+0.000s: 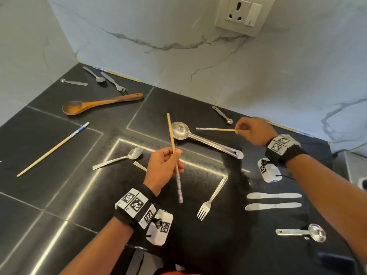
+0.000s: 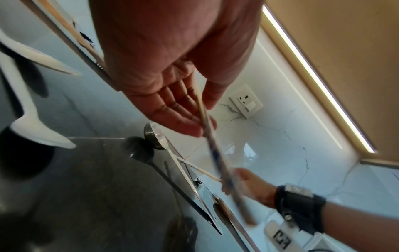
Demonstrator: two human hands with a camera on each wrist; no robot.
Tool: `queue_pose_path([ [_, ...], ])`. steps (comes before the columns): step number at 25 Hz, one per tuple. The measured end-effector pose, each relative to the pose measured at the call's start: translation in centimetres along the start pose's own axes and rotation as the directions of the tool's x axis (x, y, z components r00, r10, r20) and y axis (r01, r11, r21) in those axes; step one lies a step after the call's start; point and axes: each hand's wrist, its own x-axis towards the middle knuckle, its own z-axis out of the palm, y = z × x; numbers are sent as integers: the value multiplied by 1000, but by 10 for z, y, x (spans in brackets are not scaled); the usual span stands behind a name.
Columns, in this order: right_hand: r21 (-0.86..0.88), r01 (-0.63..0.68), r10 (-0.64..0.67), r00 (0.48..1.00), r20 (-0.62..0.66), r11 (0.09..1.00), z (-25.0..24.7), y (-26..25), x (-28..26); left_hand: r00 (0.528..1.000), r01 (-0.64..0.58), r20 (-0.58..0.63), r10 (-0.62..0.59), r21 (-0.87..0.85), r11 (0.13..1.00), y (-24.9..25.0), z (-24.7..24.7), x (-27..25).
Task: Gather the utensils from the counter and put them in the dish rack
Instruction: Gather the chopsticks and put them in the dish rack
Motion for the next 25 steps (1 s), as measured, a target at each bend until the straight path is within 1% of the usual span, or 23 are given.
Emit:
queue_pose_path([
  [1, 17, 29, -29, 999, -32, 999, -18, 1, -13, 999, -46, 5, 46, 61, 997, 1, 9, -1],
  [2, 22, 72, -71, 997, -40, 997, -31, -5, -20, 994, -105, 11, 105, 133, 986, 2, 12, 1],
  [3, 8, 110, -110, 993, -30, 994, -48, -8, -34, 984, -178, 44, 173, 209, 962, 3, 22, 3],
  [5, -58, 213, -209, 976, 64, 975, -72, -18, -59, 948, -317, 131, 290, 336, 887, 4, 45, 7],
  [6, -87, 272, -261, 958, 120, 958, -79, -26, -71, 926, -376, 178, 332, 382, 844, 5, 59, 8],
  [8, -111, 384, -357, 911, 205, 916, -83, -44, -91, 890, -455, 255, 378, 468, 757, 5, 87, 6],
  [9, -117, 428, -396, 891, 223, 896, -82, -50, -99, 882, -471, 290, 371, 504, 724, 3, 101, 3],
  [10, -125, 459, -425, 876, 228, 880, -80, -52, -105, 884, -464, 320, 340, 522, 715, -2, 114, -1],
  [11, -138, 476, -440, 869, 228, 869, -78, -52, -110, 895, -433, 339, 289, 513, 741, -8, 126, -6],
  [12, -145, 491, -455, 862, 224, 859, -75, -50, -113, 913, -374, 342, 225, 474, 797, -14, 136, -12],
  [14, -161, 524, -492, 847, 200, 837, -71, -41, -117, 945, -212, 310, 106, 334, 918, -22, 154, -20],
  [15, -184, 548, -525, 836, 161, 816, -69, -37, -118, 956, -150, 286, 71, 266, 952, -23, 158, -23],
  [17, -212, 575, -591, 807, -12, 790, -67, -23, -119, 972, -101, 227, 56, 194, 976, -18, 170, -26],
  [18, -195, 564, -591, 796, -131, 802, -68, -14, -118, 978, -99, 198, 62, 184, 978, -14, 174, -26],
  [19, -161, 536, -560, 789, -253, 829, -70, -2, -116, 981, -101, 181, 68, 184, 978, -8, 177, -25],
  [20, -109, 490, -494, 795, -352, 865, -72, 13, -113, 982, -103, 173, 70, 191, 976, -4, 180, -24],
  [21, -42, 420, -398, 815, -421, 906, -74, 33, -109, 983, -103, 168, 70, 196, 975, -1, 183, -23],
  [22, 29, 331, -283, 846, -453, 943, -75, 57, -104, 984, -104, 165, 72, 197, 975, 0, 185, -22],
  [23, 83, 229, -170, 881, -442, 970, -73, 84, -97, 984, -106, 163, 74, 192, 976, 1, 186, -21],
  [24, 94, 118, -73, 918, -389, 989, -72, 115, -87, 984, -110, 158, 81, 185, 977, 0, 188, -20],
  [25, 53, 6, 11, 954, -301, 999, -68, 145, -75, 985, -110, 152, 83, 178, 978, -1, 190, -19],
])
